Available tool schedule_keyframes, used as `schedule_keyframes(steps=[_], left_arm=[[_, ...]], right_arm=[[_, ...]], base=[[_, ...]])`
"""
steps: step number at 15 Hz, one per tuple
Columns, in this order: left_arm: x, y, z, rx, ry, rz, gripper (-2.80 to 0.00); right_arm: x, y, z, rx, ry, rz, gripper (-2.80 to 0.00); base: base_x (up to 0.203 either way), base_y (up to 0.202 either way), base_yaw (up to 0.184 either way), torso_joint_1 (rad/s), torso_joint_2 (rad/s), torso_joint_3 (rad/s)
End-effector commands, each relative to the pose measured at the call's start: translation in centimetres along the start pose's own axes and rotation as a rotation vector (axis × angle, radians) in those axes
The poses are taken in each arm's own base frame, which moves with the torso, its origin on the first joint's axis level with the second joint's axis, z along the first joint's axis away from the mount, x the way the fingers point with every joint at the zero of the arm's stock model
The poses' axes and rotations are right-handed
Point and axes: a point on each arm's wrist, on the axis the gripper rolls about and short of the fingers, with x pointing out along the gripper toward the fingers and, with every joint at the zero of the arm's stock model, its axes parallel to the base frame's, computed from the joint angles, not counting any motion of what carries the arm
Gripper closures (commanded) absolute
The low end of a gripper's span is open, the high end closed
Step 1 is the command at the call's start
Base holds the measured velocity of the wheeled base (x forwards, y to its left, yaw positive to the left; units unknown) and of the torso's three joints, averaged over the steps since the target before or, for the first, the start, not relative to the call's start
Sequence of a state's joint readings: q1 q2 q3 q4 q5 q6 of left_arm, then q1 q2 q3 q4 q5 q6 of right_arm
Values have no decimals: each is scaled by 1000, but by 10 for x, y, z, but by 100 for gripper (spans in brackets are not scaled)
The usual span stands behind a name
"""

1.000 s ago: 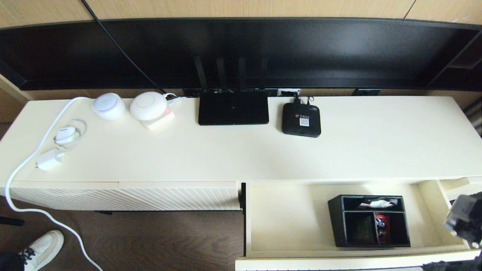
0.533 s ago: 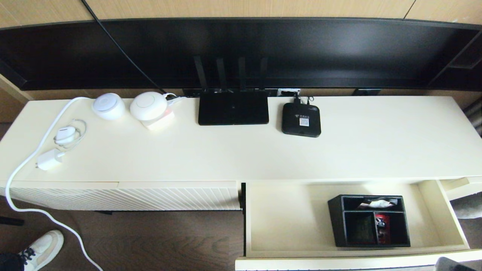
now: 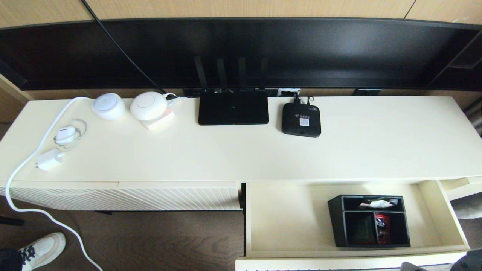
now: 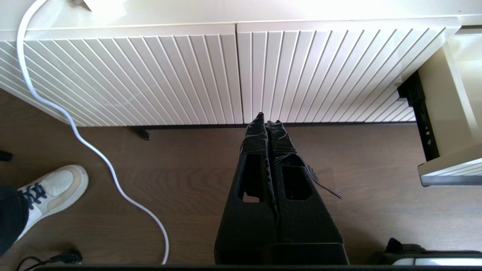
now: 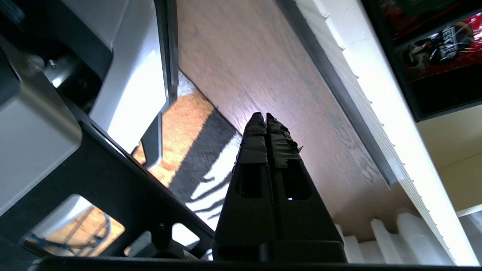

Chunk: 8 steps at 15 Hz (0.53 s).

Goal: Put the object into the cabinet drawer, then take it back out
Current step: Close the drawer

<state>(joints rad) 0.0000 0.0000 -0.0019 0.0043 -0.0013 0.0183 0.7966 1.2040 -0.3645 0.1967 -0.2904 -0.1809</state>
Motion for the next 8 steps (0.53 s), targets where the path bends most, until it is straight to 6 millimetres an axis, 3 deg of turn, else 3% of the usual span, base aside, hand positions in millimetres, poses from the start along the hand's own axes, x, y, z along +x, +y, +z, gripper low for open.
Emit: schedule_keyframes(steps=[1,8], left_arm=[[0,0,0,0,2,0,0],[0,0,0,0,2,0,0]], right_arm=[[4,2,-6,-27,33,5,0],[22,1,-2,-4,59,-13,0]], base=[[0,0,0,0,0,0],[0,0,0,0,0,0]])
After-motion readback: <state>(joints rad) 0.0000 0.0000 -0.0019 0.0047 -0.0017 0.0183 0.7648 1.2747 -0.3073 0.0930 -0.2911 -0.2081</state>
